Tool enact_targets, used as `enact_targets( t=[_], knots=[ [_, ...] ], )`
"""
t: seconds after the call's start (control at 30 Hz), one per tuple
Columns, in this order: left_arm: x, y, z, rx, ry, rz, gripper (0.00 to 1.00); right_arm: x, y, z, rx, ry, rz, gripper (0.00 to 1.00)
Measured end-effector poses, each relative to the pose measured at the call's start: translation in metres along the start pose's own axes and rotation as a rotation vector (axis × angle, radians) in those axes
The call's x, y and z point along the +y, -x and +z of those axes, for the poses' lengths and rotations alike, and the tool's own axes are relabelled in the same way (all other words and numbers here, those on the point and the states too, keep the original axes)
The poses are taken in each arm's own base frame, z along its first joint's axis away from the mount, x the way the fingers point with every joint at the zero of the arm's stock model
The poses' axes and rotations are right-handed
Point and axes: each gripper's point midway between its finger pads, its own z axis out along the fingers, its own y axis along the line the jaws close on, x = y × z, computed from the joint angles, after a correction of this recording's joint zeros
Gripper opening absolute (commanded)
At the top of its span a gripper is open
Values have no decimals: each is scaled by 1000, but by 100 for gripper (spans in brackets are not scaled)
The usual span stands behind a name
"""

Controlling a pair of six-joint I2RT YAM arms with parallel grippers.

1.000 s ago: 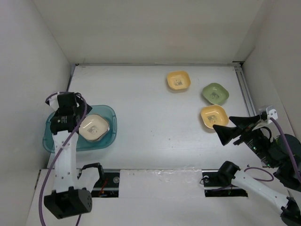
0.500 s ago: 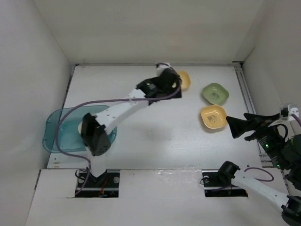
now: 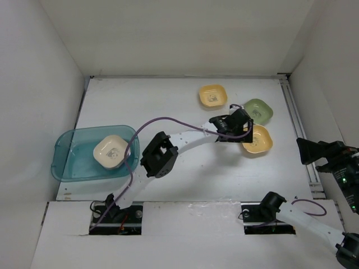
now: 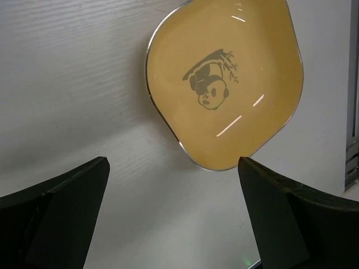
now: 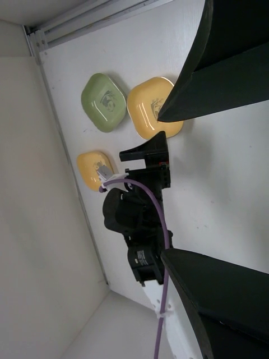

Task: Place the plates into the plastic bin on the countertop

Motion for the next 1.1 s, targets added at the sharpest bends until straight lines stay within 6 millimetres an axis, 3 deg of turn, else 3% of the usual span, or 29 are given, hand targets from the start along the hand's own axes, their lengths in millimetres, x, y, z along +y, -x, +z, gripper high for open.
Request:
enact_targets(
  t=[0.17, 0.2, 0.43, 0.6, 0.63, 0.67, 0.77, 0.93, 1.03, 1.1],
  knots=[
    [-12, -3, 27, 11, -52, -36, 93, 1, -11, 4, 27, -4, -19, 100],
    [-14, -3, 31, 11, -57, -42, 83, 1, -13, 5, 34, -2, -23, 100],
    [-2, -7, 44, 12, 4, -64, 41, 1, -15, 2, 34, 13, -18, 100],
    [10, -8, 46, 20, 41, -69, 18, -1, -14, 0, 26, 17, -11, 100],
    [12, -8, 46, 21, 44, -69, 7, -1, -14, 0, 25, 18, -9, 100],
    [14, -8, 48, 23, 48, -75, 1, -1, -14, 0, 24, 19, -8, 100],
    [20, -10, 50, 27, 50, -86, 0, -1, -14, 0, 24, 20, -8, 100],
    [43, -14, 22, 31, 104, -43, 0, 0, -14, -1, 25, 23, -9, 100],
    [69, -16, -11, 28, 166, -29, 0, 0, -13, 0, 23, 25, -9, 100],
    [98, -10, -46, 13, 205, -53, 0, 0, -13, 0, 23, 27, -9, 100]
  ],
)
